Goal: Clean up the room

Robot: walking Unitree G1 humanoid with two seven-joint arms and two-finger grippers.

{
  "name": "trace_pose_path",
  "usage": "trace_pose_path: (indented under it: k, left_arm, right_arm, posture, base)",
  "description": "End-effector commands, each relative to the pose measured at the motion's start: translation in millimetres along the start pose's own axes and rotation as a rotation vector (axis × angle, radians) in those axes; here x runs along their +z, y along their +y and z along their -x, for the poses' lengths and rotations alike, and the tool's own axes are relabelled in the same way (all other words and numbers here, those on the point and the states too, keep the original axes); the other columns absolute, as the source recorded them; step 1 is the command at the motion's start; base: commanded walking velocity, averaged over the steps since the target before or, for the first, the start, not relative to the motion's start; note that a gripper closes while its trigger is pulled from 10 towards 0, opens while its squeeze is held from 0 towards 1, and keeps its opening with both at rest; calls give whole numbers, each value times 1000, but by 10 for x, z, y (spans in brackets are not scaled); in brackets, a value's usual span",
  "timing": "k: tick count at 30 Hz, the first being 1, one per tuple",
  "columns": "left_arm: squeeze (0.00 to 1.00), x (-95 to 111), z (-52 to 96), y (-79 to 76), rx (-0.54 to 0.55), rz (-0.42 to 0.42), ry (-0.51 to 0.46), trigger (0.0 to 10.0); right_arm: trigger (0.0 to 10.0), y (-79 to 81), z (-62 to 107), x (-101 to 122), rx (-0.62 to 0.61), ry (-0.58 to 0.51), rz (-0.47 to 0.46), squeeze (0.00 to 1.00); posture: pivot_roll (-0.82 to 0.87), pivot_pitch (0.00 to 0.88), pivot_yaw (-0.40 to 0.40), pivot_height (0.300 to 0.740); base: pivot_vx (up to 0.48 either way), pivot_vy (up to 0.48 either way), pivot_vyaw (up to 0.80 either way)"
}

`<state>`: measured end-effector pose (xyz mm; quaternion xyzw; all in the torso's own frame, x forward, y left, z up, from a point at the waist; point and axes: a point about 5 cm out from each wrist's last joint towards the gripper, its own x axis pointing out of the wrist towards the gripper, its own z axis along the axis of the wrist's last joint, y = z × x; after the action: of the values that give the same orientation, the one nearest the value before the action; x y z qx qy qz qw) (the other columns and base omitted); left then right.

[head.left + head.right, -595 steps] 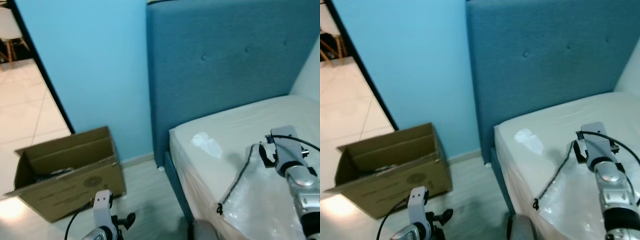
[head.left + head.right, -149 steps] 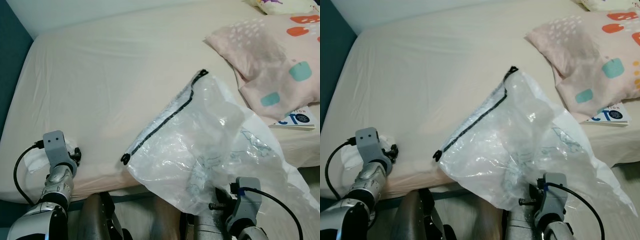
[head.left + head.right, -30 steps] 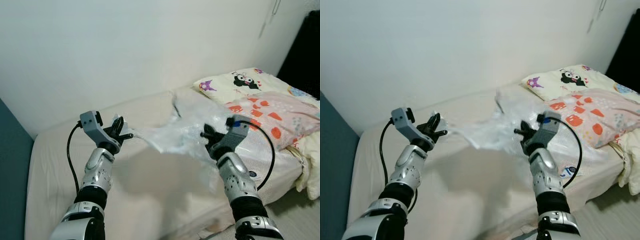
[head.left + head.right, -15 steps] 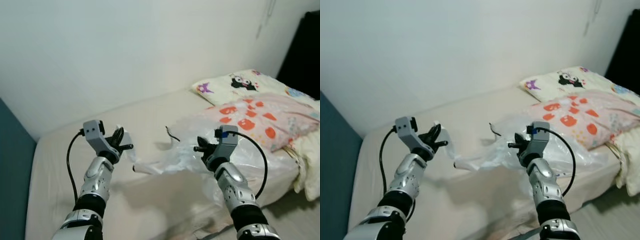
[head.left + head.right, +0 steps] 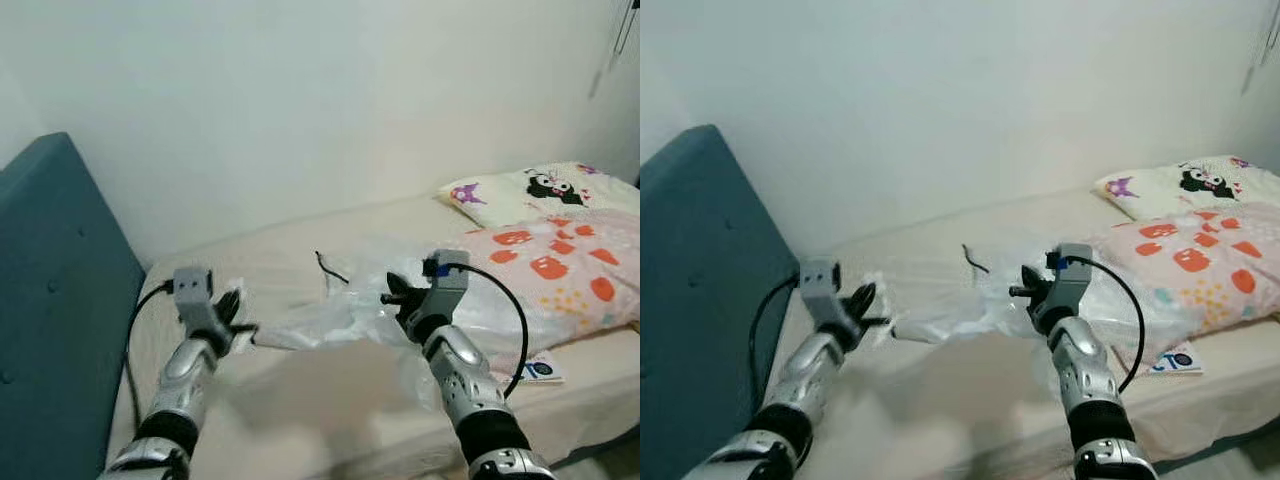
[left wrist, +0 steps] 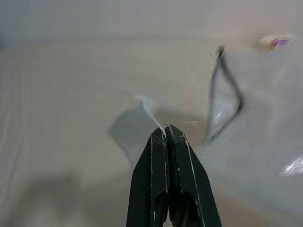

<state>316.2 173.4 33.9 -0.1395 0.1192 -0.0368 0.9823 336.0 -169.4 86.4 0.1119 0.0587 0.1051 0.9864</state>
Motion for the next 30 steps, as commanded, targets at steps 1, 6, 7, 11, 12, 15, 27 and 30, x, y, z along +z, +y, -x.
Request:
trace_pose_path:
  k: [1, 6, 7, 11, 12, 15, 27, 30]
  left_arm:
    - [0, -211, 133, 192, 65, -31, 108, 10000]
    - [0, -536, 328, 306, 140, -20, 243, 10000]
    - [0, -536, 328, 306, 140, -20, 243, 10000]
    - [0, -624, 368, 277, 143, -20, 272, 10000]
    - [0, -647, 371, 247, 132, -27, 277, 10000]
    - [0, -696, 351, 83, 63, -40, 275, 10000]
    - [0, -716, 322, -104, -49, -30, 258, 10000]
    - [0, -724, 328, -113, -56, -35, 257, 10000]
  right_arm:
    - [10000, 22, 22, -158, 3, 54, 2, 0]
    - [10000, -18, 139, -515, -24, 191, 5, 0]
    - [10000, -18, 139, -515, -24, 191, 5, 0]
    - [10000, 15, 211, -673, -17, 245, 2, 0]
    - [10000, 29, 232, -716, -13, 258, 0, 0]
    - [10000, 22, 274, -785, -17, 285, 2, 0]
    - [10000, 69, 300, -874, 49, 333, 85, 0]
    - [10000, 88, 303, -893, 65, 345, 93, 0]
  posture:
    - [-94, 0, 54, 740]
    - [-89, 0, 49, 740]
    - [-89, 0, 49, 740]
    - [-87, 0, 44, 740]
    - [-88, 0, 45, 740]
    - [-91, 0, 48, 740]
    - [-93, 0, 46, 740]
    - [-87, 0, 40, 740]
  base:
    - [0, 0, 650]
    - [0, 0, 649]
    - [0, 0, 650]
    - [0, 0, 644]
    - [0, 0, 644]
    - [0, 0, 648]
    - [0, -383, 647]
    - [0, -480, 646]
